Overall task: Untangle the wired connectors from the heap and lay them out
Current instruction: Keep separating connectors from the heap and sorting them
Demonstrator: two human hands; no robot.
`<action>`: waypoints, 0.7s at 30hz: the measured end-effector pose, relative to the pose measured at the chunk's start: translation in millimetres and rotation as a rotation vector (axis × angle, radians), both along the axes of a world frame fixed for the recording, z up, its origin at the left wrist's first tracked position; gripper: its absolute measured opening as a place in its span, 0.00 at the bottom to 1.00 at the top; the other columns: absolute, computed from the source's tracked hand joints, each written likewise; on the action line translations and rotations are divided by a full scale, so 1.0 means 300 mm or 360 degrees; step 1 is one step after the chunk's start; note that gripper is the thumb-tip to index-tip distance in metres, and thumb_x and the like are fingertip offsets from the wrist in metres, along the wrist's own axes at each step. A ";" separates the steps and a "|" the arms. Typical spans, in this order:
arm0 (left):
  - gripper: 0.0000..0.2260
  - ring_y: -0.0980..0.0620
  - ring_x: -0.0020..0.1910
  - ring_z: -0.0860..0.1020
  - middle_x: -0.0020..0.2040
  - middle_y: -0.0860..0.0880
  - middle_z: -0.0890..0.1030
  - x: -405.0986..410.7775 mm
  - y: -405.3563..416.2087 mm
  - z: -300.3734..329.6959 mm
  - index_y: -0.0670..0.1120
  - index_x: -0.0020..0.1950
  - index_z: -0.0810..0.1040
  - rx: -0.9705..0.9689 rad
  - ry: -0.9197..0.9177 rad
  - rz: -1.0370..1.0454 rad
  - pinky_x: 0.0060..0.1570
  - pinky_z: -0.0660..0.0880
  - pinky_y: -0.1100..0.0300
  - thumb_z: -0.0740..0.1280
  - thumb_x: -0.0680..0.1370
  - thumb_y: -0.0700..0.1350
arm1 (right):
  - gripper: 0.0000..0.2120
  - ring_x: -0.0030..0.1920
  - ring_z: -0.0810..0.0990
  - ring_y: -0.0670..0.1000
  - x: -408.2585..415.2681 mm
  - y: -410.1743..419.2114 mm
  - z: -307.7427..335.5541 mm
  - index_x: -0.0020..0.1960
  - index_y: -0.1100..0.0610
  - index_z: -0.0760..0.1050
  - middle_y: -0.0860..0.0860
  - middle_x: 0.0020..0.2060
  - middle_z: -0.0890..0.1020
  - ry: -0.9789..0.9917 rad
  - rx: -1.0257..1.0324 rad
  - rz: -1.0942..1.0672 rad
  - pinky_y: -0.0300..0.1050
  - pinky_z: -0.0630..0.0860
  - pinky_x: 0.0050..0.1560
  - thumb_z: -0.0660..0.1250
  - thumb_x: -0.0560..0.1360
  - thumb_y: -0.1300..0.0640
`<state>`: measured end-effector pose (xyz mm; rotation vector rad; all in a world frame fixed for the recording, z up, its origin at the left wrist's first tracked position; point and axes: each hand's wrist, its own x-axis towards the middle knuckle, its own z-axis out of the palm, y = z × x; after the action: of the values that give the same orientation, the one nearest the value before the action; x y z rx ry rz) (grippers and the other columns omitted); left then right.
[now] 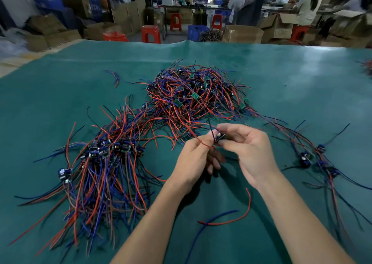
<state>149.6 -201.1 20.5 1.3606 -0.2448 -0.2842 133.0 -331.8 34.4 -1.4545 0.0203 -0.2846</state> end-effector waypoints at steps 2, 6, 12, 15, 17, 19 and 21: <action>0.11 0.50 0.27 0.73 0.34 0.43 0.80 -0.005 0.005 -0.006 0.41 0.45 0.75 0.0002 -0.0056 -0.0035 0.22 0.67 0.64 0.60 0.84 0.44 | 0.19 0.45 0.85 0.46 0.003 -0.003 -0.008 0.44 0.55 0.84 0.49 0.42 0.88 0.0009 -0.0088 -0.0065 0.39 0.80 0.49 0.71 0.68 0.78; 0.10 0.55 0.26 0.74 0.35 0.46 0.80 -0.006 0.006 -0.010 0.42 0.45 0.77 0.0048 -0.0113 -0.0045 0.22 0.67 0.66 0.60 0.82 0.34 | 0.13 0.36 0.81 0.47 0.014 -0.009 -0.013 0.38 0.53 0.84 0.51 0.35 0.85 0.0002 -0.0247 -0.0150 0.38 0.77 0.34 0.71 0.64 0.70; 0.04 0.54 0.25 0.73 0.33 0.47 0.82 -0.008 0.009 -0.020 0.39 0.49 0.79 0.0085 -0.0168 0.0051 0.23 0.68 0.66 0.64 0.82 0.36 | 0.11 0.38 0.82 0.47 0.022 -0.016 -0.020 0.42 0.51 0.85 0.52 0.36 0.86 -0.0022 -0.0331 -0.0092 0.37 0.78 0.36 0.71 0.63 0.63; 0.05 0.54 0.25 0.74 0.33 0.46 0.82 -0.007 0.013 -0.024 0.34 0.51 0.78 0.0068 -0.0149 0.0060 0.23 0.68 0.66 0.66 0.81 0.37 | 0.10 0.38 0.84 0.47 0.021 -0.018 -0.022 0.43 0.51 0.87 0.52 0.38 0.87 -0.0049 -0.0213 -0.0053 0.38 0.79 0.39 0.74 0.66 0.63; 0.04 0.54 0.26 0.75 0.33 0.46 0.82 -0.003 0.014 -0.026 0.38 0.48 0.79 0.0102 -0.0140 0.0032 0.23 0.69 0.66 0.66 0.81 0.37 | 0.07 0.40 0.84 0.47 0.025 -0.022 -0.020 0.42 0.52 0.88 0.52 0.41 0.88 -0.0035 -0.0085 -0.0085 0.40 0.81 0.44 0.77 0.69 0.63; 0.05 0.54 0.26 0.75 0.33 0.46 0.83 -0.002 0.013 -0.027 0.42 0.45 0.78 0.0138 -0.0133 0.0007 0.24 0.69 0.65 0.67 0.81 0.39 | 0.05 0.41 0.83 0.49 0.029 -0.028 -0.018 0.40 0.53 0.88 0.53 0.42 0.88 0.0015 0.0024 -0.0141 0.46 0.81 0.49 0.77 0.72 0.62; 0.05 0.54 0.26 0.75 0.33 0.46 0.83 -0.001 0.013 -0.028 0.42 0.45 0.79 0.0155 -0.0147 -0.0006 0.24 0.69 0.65 0.67 0.81 0.39 | 0.04 0.41 0.82 0.48 0.031 -0.035 -0.016 0.40 0.54 0.88 0.52 0.41 0.88 0.0036 0.0003 -0.0169 0.44 0.80 0.46 0.77 0.73 0.61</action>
<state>149.3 -197.1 12.2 1.4715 -0.3141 -0.2395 142.2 -342.4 29.5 -1.4568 0.1162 -0.3547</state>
